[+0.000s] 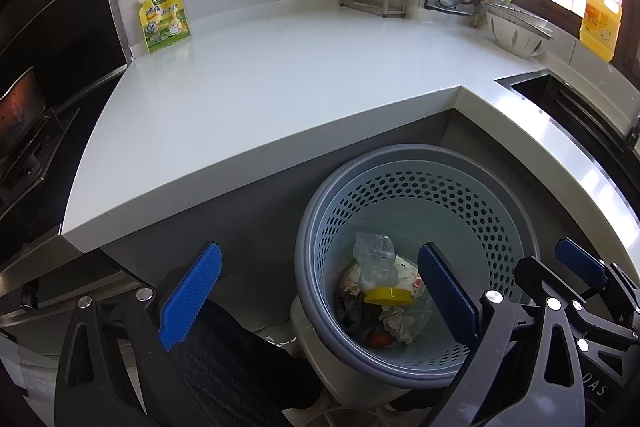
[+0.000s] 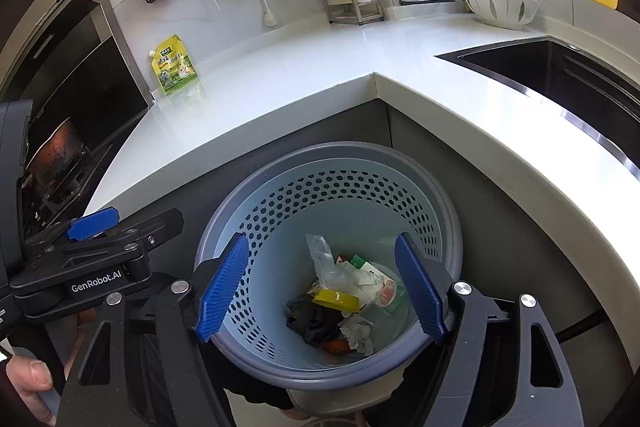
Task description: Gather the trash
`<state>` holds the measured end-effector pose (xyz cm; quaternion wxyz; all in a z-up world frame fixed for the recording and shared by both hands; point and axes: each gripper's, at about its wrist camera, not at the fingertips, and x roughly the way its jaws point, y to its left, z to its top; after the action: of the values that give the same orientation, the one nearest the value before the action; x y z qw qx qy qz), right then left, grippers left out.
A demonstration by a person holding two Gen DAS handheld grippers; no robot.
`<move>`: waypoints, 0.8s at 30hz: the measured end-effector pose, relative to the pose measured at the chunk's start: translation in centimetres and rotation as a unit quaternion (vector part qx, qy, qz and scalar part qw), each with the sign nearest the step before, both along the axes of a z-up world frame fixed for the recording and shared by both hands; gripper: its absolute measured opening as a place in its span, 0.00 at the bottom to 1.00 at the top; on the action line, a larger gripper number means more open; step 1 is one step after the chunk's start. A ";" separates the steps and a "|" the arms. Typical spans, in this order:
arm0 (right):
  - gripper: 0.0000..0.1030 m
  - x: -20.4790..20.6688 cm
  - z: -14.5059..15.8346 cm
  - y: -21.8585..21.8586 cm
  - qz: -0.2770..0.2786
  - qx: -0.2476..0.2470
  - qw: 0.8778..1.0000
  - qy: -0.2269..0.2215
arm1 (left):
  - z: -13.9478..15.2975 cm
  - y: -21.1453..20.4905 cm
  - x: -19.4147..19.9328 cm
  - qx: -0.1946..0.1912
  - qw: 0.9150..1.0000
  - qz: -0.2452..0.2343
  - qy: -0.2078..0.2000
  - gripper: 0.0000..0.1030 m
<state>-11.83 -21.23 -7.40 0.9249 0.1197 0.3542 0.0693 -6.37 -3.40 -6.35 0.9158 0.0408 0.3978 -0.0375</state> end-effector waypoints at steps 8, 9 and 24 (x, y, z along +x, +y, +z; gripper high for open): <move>0.70 -0.1 0.3 0.4 0.003 -0.005 1.000 -0.005 | 0.2 0.4 -0.2 0.003 1.000 0.006 -0.004 0.94; 0.70 -0.1 0.3 0.4 0.003 -0.006 1.000 -0.005 | 0.1 0.4 -0.3 0.004 1.000 0.007 -0.004 0.94; 0.71 -0.2 0.3 0.5 0.003 -0.006 1.000 -0.007 | 0.0 0.8 -0.6 0.006 1.000 0.013 -0.004 0.94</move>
<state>-12.07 -20.76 -7.09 0.9278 0.1125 0.3487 0.0705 -6.99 -2.64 -6.32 0.9174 0.0410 0.3951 -0.0230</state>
